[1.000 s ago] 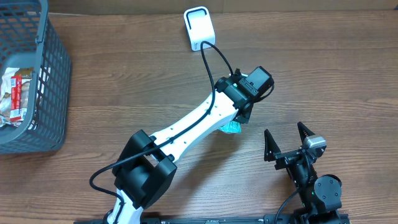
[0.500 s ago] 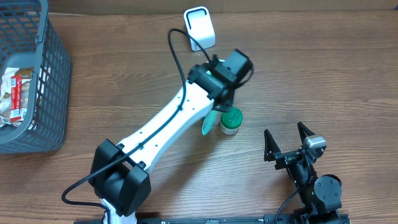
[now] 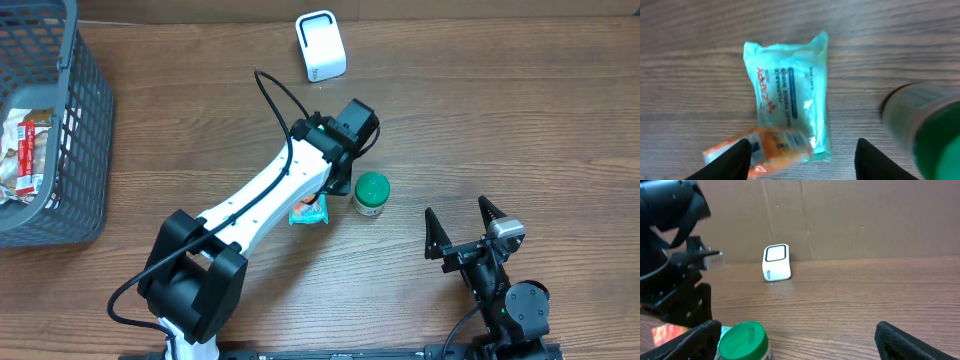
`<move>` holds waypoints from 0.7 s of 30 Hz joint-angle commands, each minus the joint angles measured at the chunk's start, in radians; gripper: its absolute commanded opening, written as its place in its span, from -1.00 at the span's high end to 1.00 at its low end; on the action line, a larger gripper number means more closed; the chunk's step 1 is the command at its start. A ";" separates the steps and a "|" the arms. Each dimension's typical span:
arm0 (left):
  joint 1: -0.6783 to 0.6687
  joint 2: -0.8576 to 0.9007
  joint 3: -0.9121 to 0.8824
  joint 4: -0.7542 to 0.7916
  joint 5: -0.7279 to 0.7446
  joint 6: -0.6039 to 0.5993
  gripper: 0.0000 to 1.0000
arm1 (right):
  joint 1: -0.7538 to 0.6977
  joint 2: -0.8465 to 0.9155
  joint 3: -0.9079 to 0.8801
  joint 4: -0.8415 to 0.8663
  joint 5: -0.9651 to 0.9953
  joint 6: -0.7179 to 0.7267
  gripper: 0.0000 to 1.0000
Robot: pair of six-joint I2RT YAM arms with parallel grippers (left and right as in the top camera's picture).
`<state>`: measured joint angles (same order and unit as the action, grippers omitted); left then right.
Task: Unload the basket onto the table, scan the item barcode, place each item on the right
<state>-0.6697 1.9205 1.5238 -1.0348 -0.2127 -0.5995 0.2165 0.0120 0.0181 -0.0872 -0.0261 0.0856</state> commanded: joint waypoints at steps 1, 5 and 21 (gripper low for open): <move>-0.003 -0.018 -0.036 0.013 0.004 -0.032 -0.18 | -0.005 -0.009 -0.010 0.006 -0.002 0.000 -1.00; -0.003 -0.018 -0.046 0.014 0.005 -0.032 -0.21 | -0.005 -0.009 -0.010 0.005 -0.002 0.000 -1.00; 0.055 -0.018 -0.048 0.055 0.100 -0.043 0.05 | -0.005 -0.009 -0.010 0.006 -0.002 0.000 -1.00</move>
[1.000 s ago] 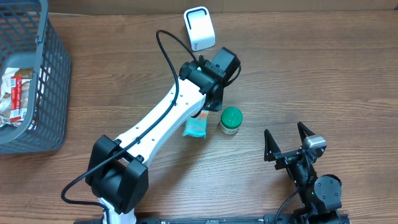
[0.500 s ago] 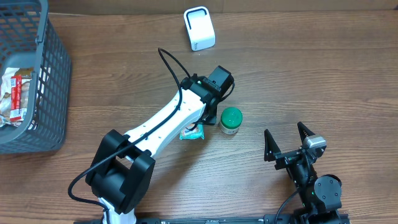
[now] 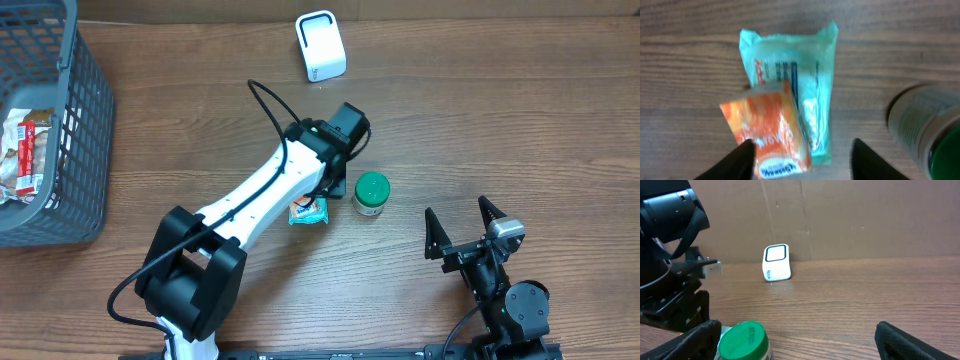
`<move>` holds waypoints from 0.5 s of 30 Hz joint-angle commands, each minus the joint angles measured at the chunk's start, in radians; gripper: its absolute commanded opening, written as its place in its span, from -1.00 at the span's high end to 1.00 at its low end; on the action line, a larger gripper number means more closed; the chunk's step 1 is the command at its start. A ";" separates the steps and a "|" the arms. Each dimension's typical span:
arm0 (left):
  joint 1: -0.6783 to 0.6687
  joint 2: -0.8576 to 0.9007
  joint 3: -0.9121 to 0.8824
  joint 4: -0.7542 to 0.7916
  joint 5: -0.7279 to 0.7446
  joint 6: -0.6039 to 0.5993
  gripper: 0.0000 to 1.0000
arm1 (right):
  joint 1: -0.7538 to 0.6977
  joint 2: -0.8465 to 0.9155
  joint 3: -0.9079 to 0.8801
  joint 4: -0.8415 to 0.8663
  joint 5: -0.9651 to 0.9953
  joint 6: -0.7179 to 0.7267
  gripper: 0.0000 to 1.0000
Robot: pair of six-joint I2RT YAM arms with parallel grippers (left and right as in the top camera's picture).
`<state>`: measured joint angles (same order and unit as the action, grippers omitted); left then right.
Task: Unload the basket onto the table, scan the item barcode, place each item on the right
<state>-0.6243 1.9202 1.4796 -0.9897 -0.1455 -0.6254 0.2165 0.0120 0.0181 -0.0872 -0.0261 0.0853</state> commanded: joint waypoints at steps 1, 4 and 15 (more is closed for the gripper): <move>0.009 -0.018 -0.004 0.020 0.026 -0.031 0.10 | -0.005 -0.009 -0.010 0.006 -0.002 0.000 -1.00; 0.005 -0.018 -0.004 0.024 0.008 -0.068 0.17 | -0.005 -0.009 -0.010 0.006 -0.002 0.000 -1.00; -0.012 -0.018 -0.082 0.028 -0.067 -0.191 0.39 | -0.005 -0.009 -0.010 0.005 -0.002 0.000 -1.00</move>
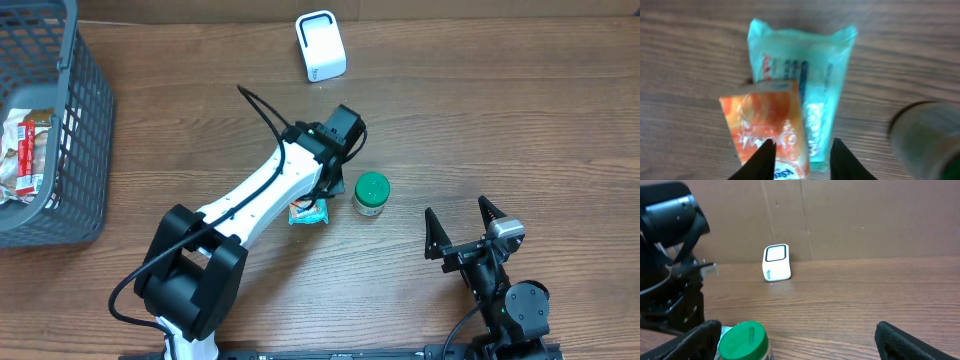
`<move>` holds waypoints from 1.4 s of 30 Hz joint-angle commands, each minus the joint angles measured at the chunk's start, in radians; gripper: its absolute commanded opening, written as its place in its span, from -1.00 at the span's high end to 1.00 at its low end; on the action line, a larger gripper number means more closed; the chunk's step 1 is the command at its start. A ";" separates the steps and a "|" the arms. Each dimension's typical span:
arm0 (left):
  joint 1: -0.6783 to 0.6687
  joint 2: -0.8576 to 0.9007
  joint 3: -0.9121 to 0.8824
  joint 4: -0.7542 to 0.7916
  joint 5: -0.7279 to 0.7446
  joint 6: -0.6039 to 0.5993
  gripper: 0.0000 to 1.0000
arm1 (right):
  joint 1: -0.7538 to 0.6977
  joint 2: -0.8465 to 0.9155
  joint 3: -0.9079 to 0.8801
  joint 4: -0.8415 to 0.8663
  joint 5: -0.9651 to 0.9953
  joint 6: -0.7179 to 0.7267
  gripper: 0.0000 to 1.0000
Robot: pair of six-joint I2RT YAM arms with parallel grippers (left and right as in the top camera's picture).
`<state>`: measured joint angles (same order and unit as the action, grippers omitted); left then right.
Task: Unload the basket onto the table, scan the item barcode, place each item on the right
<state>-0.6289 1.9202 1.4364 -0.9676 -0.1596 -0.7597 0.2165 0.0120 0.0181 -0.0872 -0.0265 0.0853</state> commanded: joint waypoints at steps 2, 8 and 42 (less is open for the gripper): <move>-0.007 -0.018 -0.059 0.018 -0.061 -0.057 0.34 | -0.005 -0.009 -0.010 0.006 -0.001 0.000 -1.00; -0.007 -0.017 -0.092 0.042 -0.057 -0.057 0.37 | -0.005 -0.009 -0.010 0.006 -0.001 0.000 -1.00; 0.152 -0.018 -0.084 0.017 0.099 0.185 0.91 | -0.005 -0.009 -0.010 0.006 -0.001 0.000 -1.00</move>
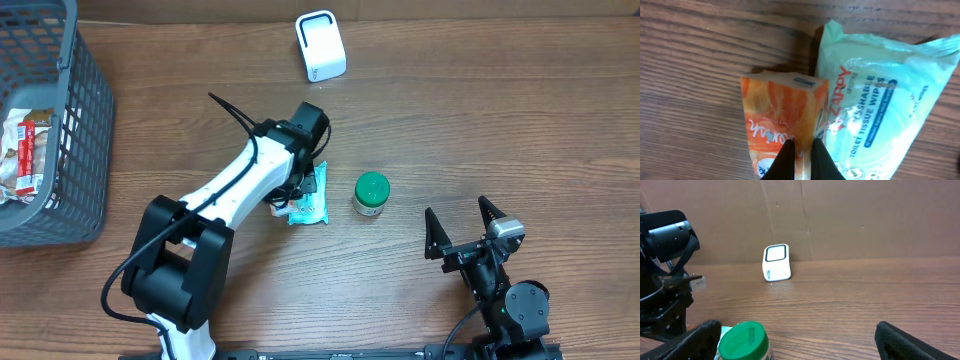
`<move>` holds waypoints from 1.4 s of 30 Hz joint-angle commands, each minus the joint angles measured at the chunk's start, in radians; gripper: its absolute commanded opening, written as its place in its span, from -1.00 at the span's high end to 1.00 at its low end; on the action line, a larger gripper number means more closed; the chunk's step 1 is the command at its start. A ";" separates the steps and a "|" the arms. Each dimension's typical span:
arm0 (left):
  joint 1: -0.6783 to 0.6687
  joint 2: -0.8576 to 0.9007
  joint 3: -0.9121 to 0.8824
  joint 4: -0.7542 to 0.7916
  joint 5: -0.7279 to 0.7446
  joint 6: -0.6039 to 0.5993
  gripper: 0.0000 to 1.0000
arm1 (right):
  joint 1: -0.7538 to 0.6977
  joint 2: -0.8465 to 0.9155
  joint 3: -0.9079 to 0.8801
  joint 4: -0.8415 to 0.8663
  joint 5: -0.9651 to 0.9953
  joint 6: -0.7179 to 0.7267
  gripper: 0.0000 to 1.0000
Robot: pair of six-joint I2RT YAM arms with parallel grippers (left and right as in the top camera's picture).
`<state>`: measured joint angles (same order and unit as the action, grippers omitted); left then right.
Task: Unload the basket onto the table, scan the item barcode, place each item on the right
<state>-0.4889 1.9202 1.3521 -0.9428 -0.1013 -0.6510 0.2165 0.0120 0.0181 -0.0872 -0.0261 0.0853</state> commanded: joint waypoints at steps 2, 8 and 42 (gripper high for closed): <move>0.019 -0.018 0.000 -0.018 0.043 0.091 0.92 | -0.005 -0.009 -0.010 0.006 -0.002 0.000 -1.00; 0.023 -0.018 0.000 -0.031 0.043 0.114 0.78 | -0.005 -0.009 -0.010 0.006 -0.002 0.000 -1.00; 0.064 -0.016 -0.098 0.011 -0.070 0.159 0.07 | -0.005 -0.009 -0.010 0.006 -0.002 0.000 -1.00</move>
<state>-0.4454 1.9202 1.2625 -0.9234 -0.1467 -0.5125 0.2165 0.0120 0.0181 -0.0872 -0.0261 0.0853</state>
